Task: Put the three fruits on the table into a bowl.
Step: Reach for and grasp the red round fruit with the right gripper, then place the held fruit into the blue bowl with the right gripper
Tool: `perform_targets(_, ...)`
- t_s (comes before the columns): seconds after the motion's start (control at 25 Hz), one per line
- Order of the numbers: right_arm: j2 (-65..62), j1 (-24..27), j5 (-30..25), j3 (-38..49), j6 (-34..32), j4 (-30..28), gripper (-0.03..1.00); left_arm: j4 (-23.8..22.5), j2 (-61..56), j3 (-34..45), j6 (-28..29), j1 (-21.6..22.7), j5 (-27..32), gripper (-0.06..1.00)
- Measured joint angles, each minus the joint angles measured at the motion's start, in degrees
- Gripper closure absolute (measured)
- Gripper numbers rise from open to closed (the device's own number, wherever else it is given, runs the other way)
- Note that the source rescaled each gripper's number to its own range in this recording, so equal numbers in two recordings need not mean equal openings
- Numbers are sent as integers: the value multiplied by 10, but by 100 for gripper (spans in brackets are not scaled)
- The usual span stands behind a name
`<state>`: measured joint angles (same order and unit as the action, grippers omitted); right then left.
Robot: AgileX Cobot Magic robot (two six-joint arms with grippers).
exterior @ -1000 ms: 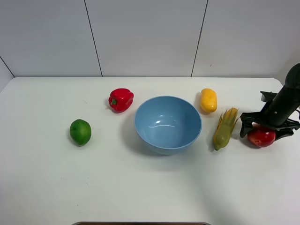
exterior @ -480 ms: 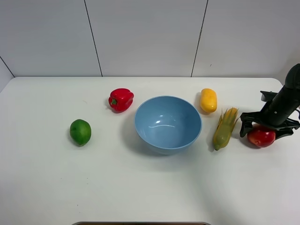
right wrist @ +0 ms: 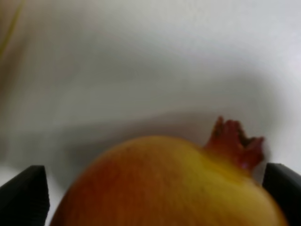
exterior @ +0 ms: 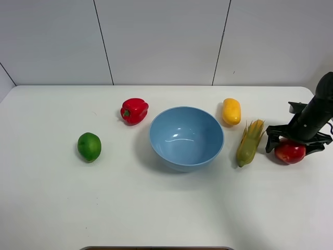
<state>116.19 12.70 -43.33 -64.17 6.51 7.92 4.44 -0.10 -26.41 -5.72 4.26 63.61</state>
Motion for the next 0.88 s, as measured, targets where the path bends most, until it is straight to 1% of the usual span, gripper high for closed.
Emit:
perform_targets(0.16,7,0,-7,-1,0,2,26,0,0,0,0,0,0,-6)
perform_targets(0.24,7,0,-7,-2,0,2,31,0,0,0,0,0,0,-6)
perform_targets(0.32,8,1,-7,-2,0,1,40,-1,0,0,0,0,0,-6)
perform_targets(0.52,8,1,-6,-2,0,0,57,-1,0,0,0,0,0,-6)
perform_targets(0.6,8,1,-6,-2,0,0,58,-1,0,0,0,0,0,-6)
perform_targets(0.88,8,1,-5,-2,0,0,58,-1,0,0,0,0,0,-6)
